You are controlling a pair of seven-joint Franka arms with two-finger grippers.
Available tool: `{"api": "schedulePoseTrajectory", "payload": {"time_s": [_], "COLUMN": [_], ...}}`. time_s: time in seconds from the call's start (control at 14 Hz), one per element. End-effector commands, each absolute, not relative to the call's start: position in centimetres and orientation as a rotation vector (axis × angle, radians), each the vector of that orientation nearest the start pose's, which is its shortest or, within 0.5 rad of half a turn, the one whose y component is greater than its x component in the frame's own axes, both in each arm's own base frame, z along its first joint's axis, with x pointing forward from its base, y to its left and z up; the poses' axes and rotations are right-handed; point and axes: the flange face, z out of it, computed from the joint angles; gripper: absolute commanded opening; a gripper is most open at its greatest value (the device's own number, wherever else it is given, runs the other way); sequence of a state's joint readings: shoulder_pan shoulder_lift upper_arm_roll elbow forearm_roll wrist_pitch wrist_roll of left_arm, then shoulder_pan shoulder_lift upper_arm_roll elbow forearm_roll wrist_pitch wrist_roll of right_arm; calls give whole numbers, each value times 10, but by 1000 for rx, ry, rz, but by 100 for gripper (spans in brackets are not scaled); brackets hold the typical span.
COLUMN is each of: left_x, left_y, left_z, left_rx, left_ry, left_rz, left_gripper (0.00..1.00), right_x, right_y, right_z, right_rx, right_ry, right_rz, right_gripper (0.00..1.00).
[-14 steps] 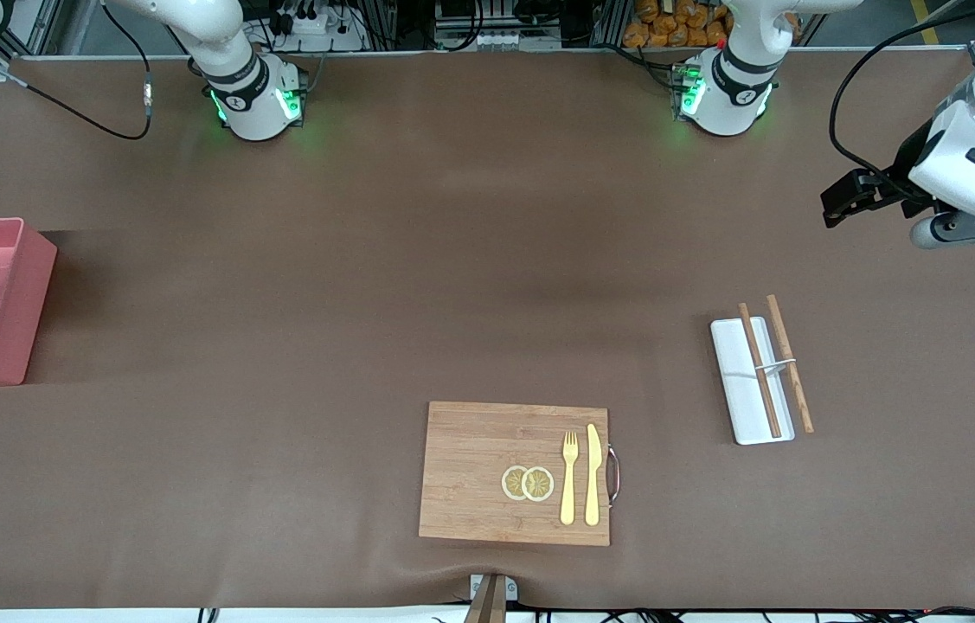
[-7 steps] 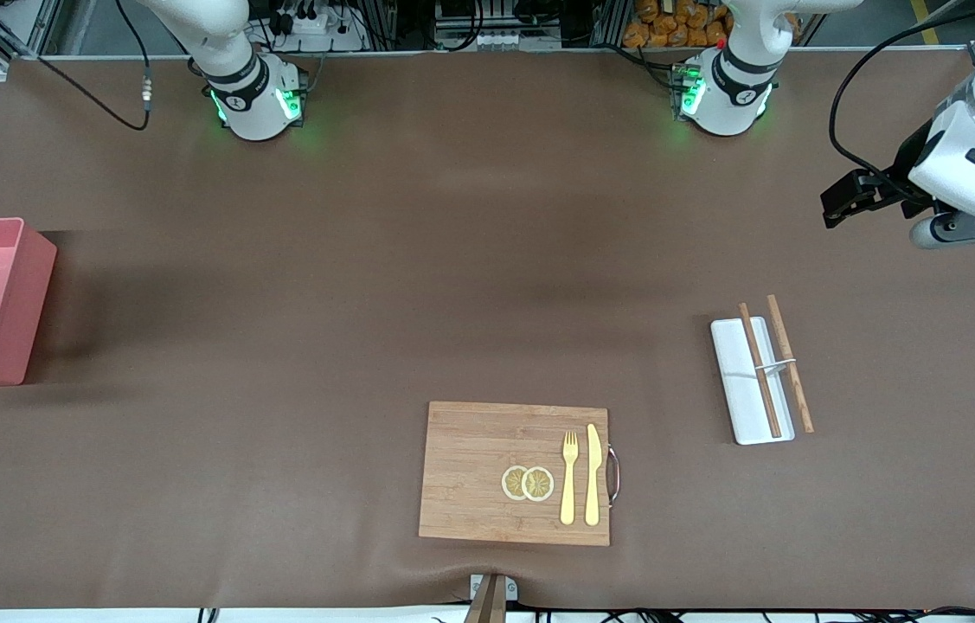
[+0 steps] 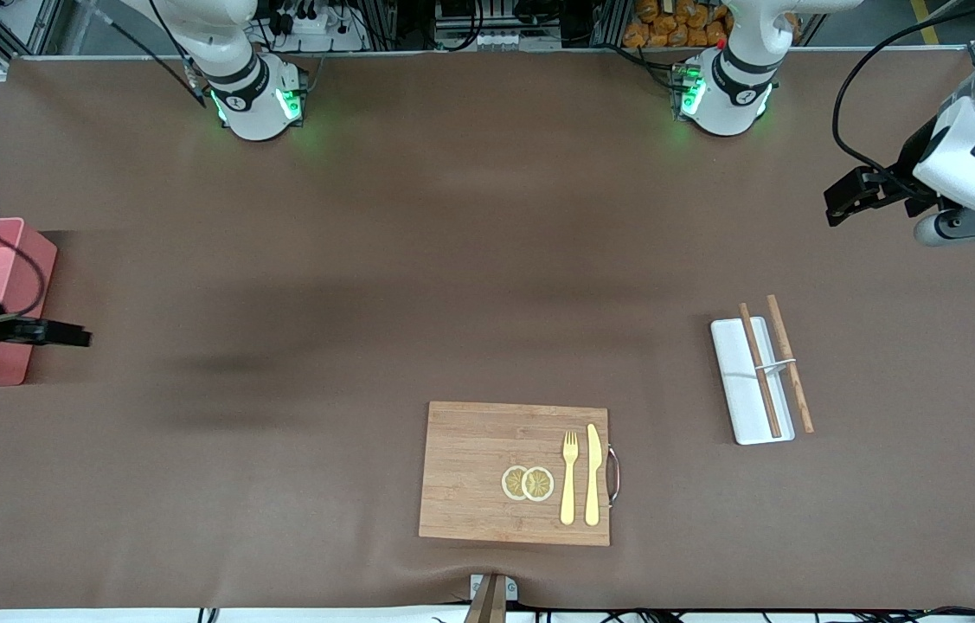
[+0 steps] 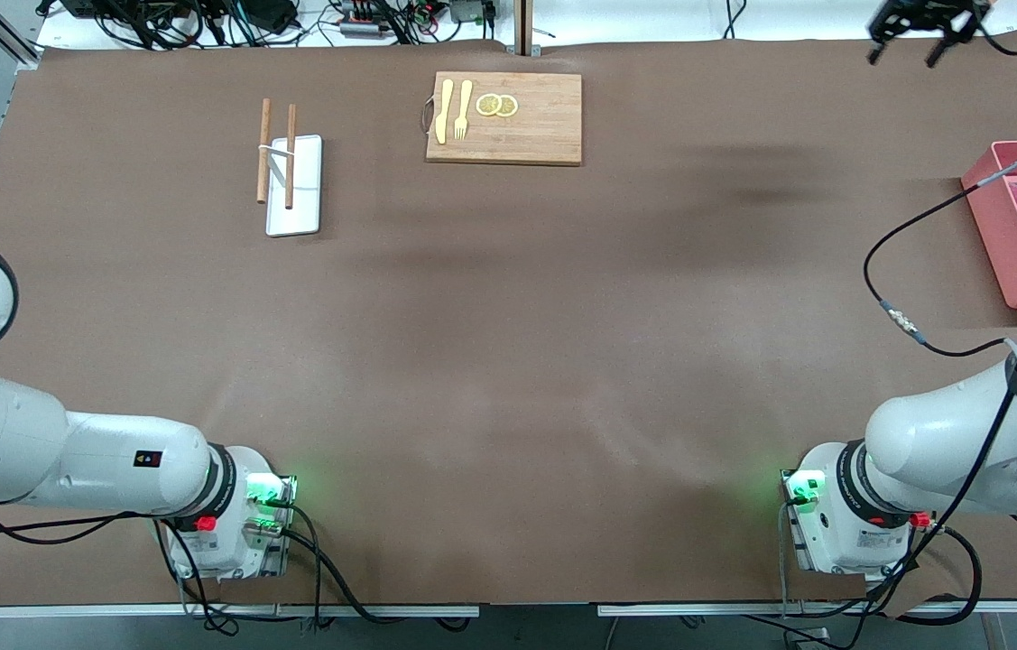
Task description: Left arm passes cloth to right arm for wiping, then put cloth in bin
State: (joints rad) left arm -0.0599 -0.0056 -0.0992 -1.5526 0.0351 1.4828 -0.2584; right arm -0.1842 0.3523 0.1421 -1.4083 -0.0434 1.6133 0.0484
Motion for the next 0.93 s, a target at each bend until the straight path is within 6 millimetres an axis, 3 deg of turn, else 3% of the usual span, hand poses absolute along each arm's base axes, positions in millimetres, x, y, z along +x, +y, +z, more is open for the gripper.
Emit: {"api": "schedulePoseTrajectory", "payload": {"time_s": [0.0, 0.21, 0.5, 0.86], "left_x": [526, 521, 523, 527], "left_y": [-59, -58, -58, -61], "left_z": [647, 653, 648, 652], "left_rx": [-3104, -3105, -3104, -3108], "left_ry": [-127, -94, -92, -111], "left_rz": [57, 43, 58, 43], "left_gripper": [100, 100, 100, 100], "right_x": [605, 571, 546, 546], "right_y": [-25, -20, -29, -13], "right_z": [538, 568, 565, 583], "right_rx": [-3120, -3136, -3148, -3151], "right_ry": [163, 160, 187, 144], "right_rz": [181, 115, 6, -70], "right_gripper": [100, 100, 100, 100]}}
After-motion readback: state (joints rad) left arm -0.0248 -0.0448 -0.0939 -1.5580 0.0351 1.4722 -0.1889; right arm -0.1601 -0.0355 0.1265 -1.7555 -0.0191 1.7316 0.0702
